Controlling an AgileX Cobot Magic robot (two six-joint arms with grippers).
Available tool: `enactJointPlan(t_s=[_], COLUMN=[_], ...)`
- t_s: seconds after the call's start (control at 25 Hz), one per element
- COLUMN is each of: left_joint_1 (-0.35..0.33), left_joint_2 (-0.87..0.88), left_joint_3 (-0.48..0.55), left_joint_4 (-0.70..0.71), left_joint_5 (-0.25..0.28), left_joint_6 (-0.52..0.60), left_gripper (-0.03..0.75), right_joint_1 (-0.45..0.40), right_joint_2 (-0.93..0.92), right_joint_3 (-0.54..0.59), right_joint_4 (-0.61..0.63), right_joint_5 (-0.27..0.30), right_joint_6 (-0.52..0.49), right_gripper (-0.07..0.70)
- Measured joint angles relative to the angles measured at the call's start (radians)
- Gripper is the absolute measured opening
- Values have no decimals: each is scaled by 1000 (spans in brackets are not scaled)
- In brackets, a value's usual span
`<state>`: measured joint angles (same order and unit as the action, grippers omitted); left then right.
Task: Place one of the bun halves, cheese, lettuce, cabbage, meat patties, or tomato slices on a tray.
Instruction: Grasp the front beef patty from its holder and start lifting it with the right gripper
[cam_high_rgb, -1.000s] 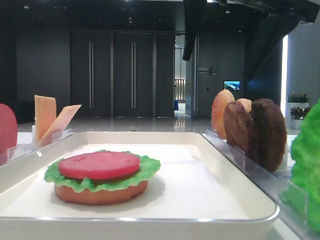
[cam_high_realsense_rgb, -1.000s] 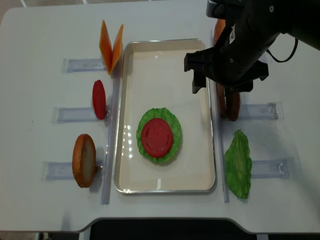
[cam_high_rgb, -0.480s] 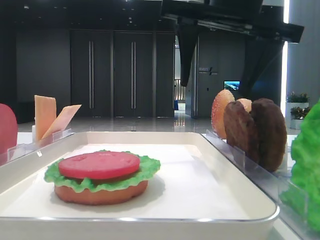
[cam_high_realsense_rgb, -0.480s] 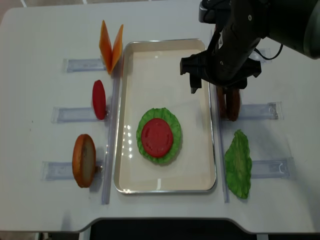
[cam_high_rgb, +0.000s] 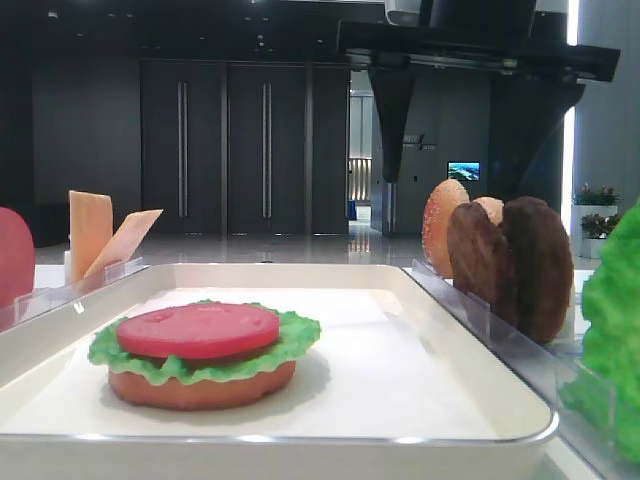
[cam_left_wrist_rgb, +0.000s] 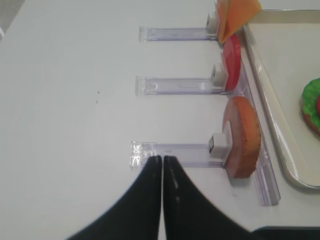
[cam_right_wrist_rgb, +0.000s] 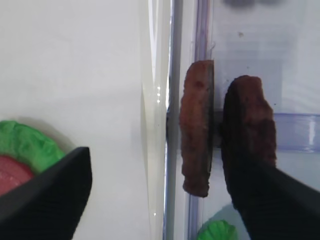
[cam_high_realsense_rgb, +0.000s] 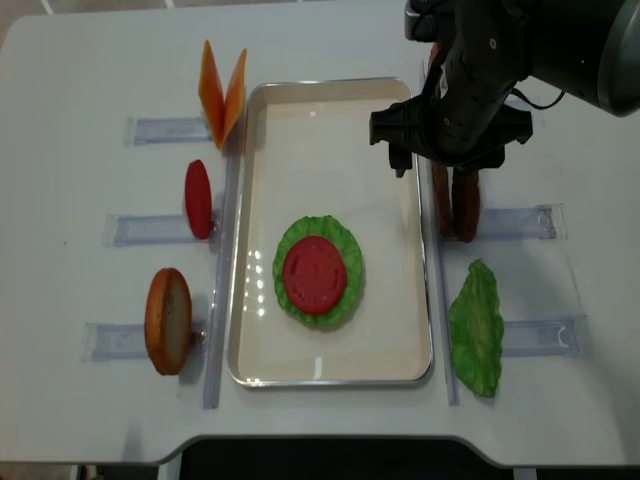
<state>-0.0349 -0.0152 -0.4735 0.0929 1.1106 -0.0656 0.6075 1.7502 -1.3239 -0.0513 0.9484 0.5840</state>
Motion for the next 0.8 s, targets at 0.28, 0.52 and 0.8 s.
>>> enactJointPlan(t_s=[0.28, 0.52, 0.8], left_joint_1=[0, 0, 0], left_joint_2=[0, 0, 0], left_joint_3=[0, 0, 0], left_joint_4=[0, 0, 0], left_joint_5=[0, 0, 0], left_joint_6=[0, 0, 0], left_gripper=[0, 0, 0], right_joint_1=[0, 0, 0], right_joint_2=[27, 29, 29], right_joint_3=[0, 0, 0], right_joint_4=[-1, 0, 0], right_joint_5=[0, -3, -13], right_joint_6=[0, -1, -1], right_gripper=[539, 539, 539])
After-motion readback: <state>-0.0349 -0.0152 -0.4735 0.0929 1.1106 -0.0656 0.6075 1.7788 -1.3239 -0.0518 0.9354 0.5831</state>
